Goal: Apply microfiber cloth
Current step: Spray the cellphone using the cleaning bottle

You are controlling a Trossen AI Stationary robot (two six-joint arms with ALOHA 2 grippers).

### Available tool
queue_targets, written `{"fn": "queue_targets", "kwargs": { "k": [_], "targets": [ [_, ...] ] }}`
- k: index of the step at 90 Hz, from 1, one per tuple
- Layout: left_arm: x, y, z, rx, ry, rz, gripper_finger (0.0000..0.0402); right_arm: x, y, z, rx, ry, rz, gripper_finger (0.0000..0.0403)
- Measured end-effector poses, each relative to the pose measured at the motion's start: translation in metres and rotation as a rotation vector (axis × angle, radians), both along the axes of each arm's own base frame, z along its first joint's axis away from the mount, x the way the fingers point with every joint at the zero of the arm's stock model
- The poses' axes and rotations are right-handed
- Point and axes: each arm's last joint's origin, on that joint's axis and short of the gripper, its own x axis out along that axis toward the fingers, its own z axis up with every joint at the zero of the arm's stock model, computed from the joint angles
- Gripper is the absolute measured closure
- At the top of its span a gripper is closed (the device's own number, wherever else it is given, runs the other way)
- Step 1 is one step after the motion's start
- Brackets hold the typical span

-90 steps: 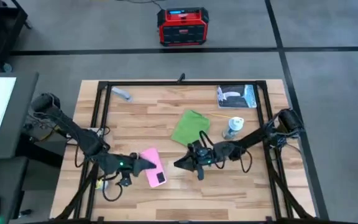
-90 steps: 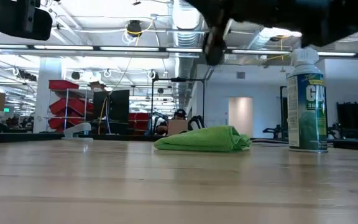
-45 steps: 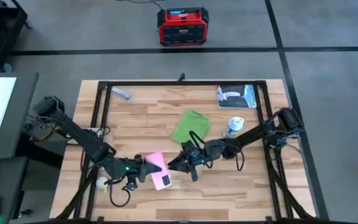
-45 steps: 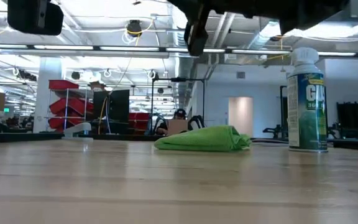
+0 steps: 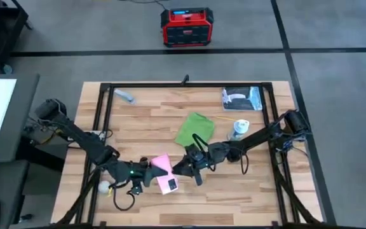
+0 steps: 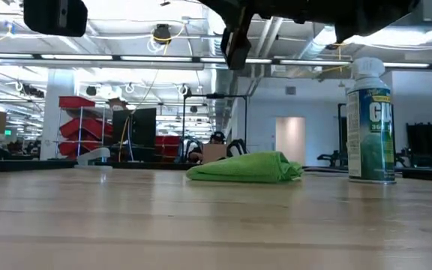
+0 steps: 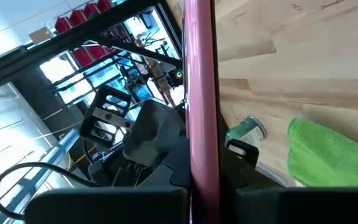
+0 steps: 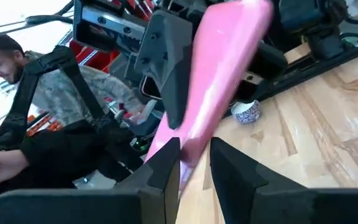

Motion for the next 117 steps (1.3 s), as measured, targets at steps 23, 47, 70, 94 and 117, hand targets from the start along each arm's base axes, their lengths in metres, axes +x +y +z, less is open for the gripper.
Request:
{"fn": "queue_targets", "kwargs": {
  "k": [23, 47, 70, 94, 117],
  "targets": [
    [0.005, 0.007, 0.000, -0.013, 0.003, 0.002, 0.0400, 0.001, 0.000, 0.002, -0.008, 0.000, 0.027, 0.0326],
    [0.010, 0.014, 0.002, -0.021, -0.008, -0.006, 0.0400, 0.003, -0.007, 0.002, 0.005, -0.002, 0.066, 0.0326],
    [0.017, 0.026, 0.003, -0.006, -0.009, 0.006, 0.0400, 0.005, -0.017, 0.003, 0.023, 0.002, 0.126, 0.0334],
    [0.021, 0.033, 0.003, 0.030, -0.014, 0.020, 0.0398, 0.006, -0.023, 0.002, 0.026, 0.008, 0.176, 0.0359],
    [0.022, 0.035, 0.003, 0.042, -0.012, 0.018, 0.0387, 0.006, -0.023, 0.001, -0.003, 0.011, 0.181, 0.0378]
  ]
}}
